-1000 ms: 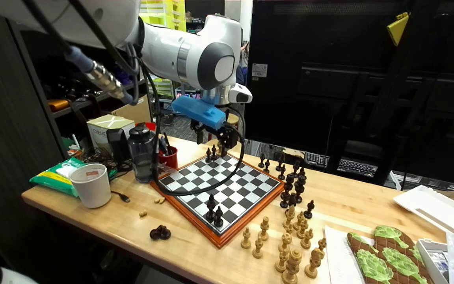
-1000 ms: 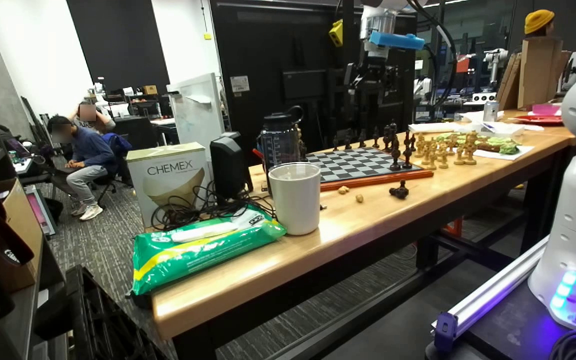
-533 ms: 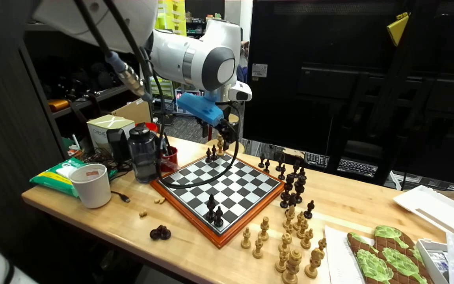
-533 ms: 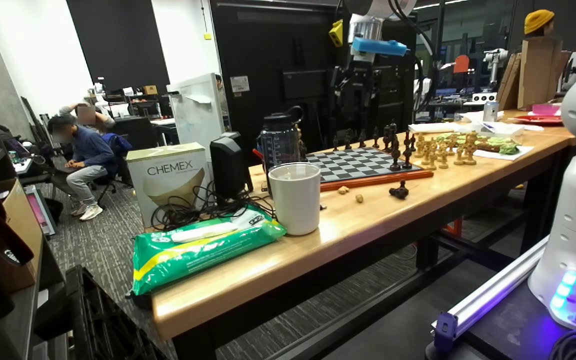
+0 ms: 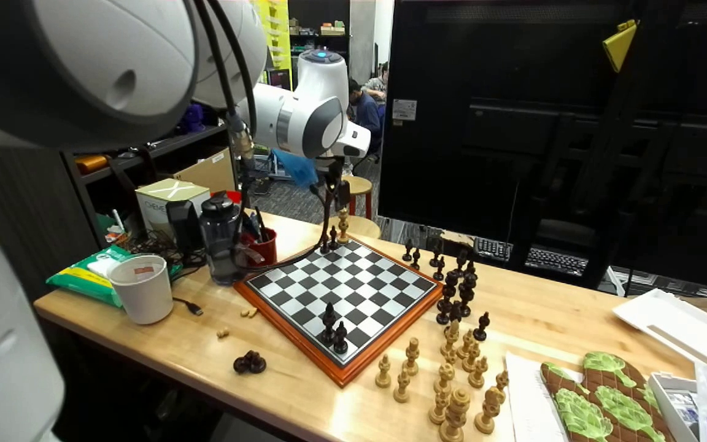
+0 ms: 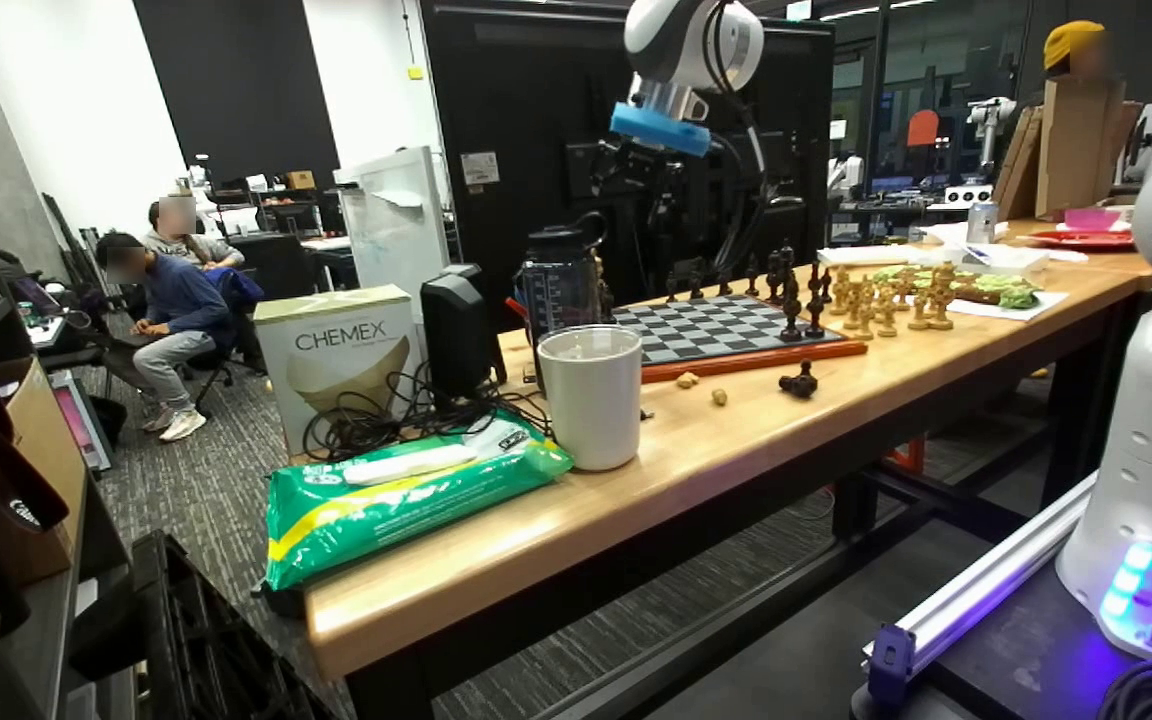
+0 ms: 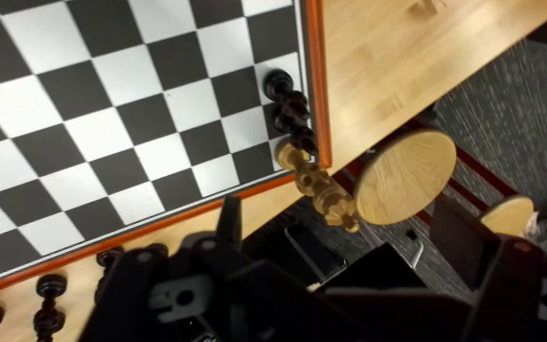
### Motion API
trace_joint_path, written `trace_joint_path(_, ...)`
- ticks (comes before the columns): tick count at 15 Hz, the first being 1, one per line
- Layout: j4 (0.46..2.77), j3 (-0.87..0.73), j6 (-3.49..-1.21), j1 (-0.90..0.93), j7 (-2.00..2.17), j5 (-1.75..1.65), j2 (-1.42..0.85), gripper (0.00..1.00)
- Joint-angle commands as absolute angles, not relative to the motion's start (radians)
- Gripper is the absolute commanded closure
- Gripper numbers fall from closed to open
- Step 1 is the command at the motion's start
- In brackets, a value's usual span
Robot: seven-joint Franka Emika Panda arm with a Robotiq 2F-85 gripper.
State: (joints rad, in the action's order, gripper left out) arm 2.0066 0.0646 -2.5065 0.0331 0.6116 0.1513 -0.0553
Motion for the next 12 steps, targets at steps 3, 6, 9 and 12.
trace_joint_path(3,1.958,0.039,-2.625,0.097,0.931,-0.039,-0.106,0.0)
trace_joint_path(6,1.977,0.017,-2.636,0.111,1.101,-0.162,-0.08,0.0)
trace_joint_path(9,1.98,0.011,-2.538,0.112,1.219,-0.271,-0.039,0.0)
trace_joint_path(12,1.968,0.03,-2.356,0.105,1.264,-0.307,0.008,0.0)
